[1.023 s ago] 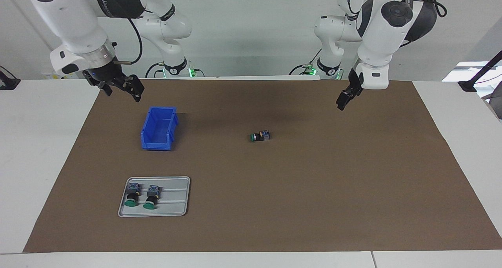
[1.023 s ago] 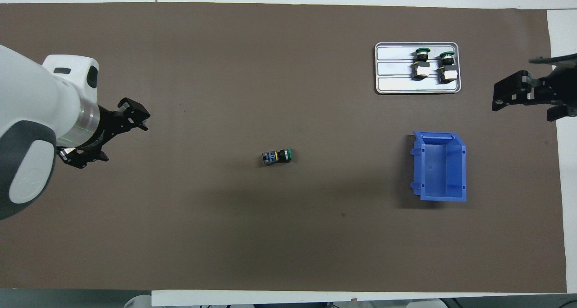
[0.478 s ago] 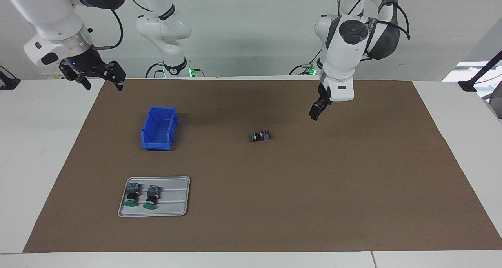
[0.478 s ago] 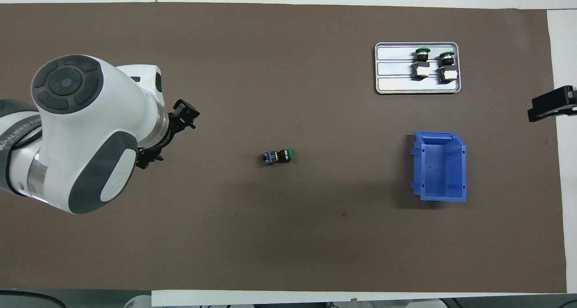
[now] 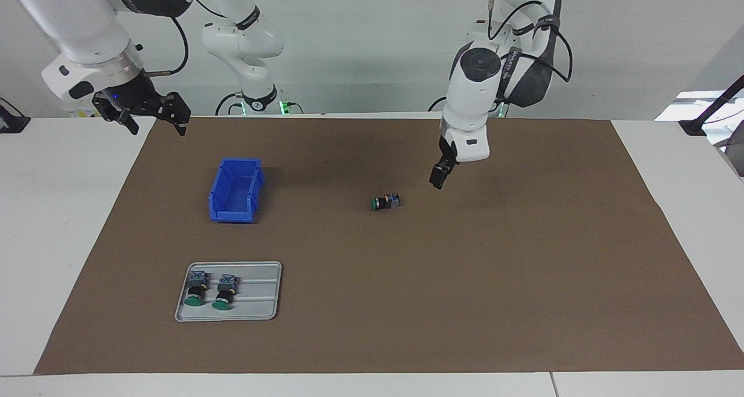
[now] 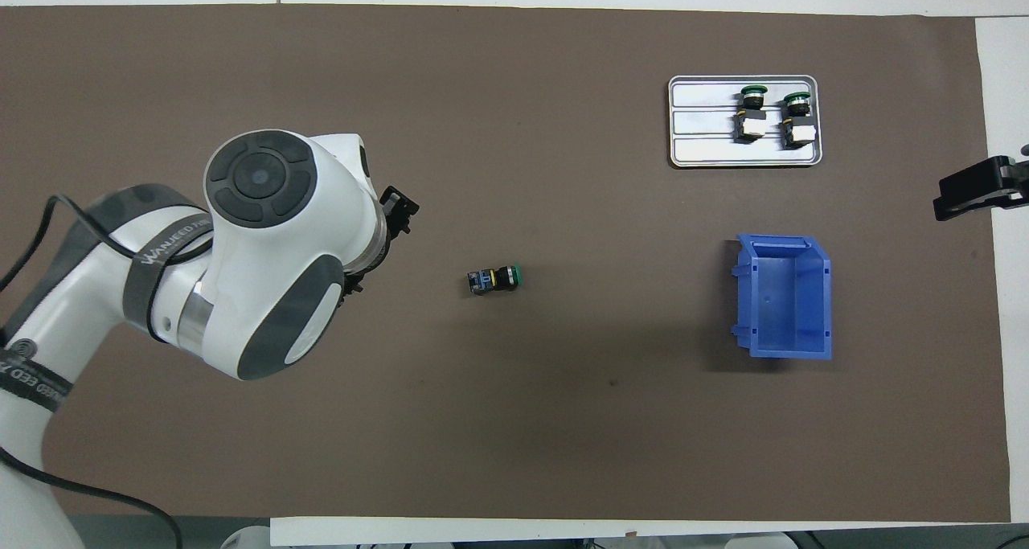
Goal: Place and press button with both arms
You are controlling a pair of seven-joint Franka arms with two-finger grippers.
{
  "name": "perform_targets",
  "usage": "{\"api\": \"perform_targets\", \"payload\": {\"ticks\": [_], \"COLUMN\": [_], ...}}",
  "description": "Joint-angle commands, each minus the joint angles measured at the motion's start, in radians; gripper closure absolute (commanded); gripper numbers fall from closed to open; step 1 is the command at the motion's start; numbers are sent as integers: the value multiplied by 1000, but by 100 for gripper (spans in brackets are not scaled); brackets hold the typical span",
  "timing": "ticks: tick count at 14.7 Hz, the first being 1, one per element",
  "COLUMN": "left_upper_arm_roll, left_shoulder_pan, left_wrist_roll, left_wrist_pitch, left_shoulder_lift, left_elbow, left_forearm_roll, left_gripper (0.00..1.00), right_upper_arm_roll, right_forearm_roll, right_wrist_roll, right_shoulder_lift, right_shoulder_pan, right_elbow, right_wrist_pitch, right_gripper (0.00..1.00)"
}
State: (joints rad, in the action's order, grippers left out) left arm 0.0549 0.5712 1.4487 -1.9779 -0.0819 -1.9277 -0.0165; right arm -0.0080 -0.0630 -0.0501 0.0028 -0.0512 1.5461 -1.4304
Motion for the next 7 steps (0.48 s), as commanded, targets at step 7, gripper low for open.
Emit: {"api": "perform_targets", "payload": {"ticks": [7], "left_upper_arm_roll": [-18], "left_shoulder_pan": [98], "left_wrist_roll": [404], "left_wrist_pitch": [-59], "left_shoulder_lift": [-177], "left_elbow": [102], "left_forearm_roll": [-82], "left_gripper": [0], "right_upper_arm_roll": [10], "right_forearm_roll": [5], "right_wrist_roll": [-13], "right_shoulder_lift": [-20], "right_shoulder_pan": [11], "right_elbow": [26], "right_wrist_pitch": [5], "right_gripper": [1]}}
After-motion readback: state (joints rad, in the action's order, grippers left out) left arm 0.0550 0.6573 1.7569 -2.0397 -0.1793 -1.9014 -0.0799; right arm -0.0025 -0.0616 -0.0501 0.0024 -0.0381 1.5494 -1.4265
